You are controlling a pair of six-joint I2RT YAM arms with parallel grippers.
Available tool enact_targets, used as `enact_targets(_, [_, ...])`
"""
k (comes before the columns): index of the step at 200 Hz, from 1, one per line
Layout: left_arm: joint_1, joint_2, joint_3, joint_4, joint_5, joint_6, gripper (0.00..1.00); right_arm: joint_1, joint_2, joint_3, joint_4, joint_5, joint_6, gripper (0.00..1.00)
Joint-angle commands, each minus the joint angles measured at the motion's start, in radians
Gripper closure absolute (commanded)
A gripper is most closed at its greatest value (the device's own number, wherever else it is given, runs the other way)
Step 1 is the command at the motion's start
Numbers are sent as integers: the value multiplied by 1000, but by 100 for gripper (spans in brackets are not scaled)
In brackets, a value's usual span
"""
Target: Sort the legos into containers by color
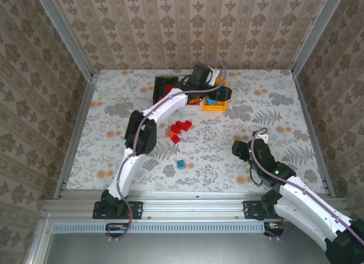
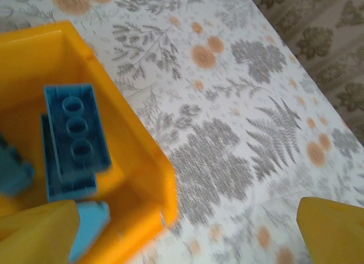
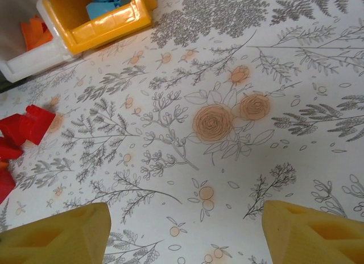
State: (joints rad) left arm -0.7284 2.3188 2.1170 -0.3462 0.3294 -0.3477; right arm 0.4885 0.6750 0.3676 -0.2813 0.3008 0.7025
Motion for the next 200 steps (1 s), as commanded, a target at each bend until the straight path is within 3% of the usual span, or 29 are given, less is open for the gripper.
enact_targets(1, [-3, -312, -292, 123, -141, 28, 0, 28, 36, 58, -2, -47, -28, 28])
enact_targets(43, [87, -692, -857, 148, -290, -141, 0, 255, 335, 200, 66, -13, -70, 27])
enact_targets(72, [245, -874, -1206, 165, -250, -330, 0, 428, 630, 373, 68, 62, -62, 20])
enact_targets(90, [353, -980, -1389, 211, -191, -395, 0, 462, 774, 445, 121, -19, -49, 18])
enact_targets(123, [461, -1120, -1540, 164, -144, -405, 0, 547, 1001, 635, 59, -61, -74, 17])
enact_targets(173, [507, -1284, -1631, 109, -138, -381, 0, 606, 1141, 734, -13, -67, -9, 26])
enact_targets(200, [521, -1357, -1677, 110, -121, -392, 0, 638, 1173, 748, -77, -6, 50, 31])
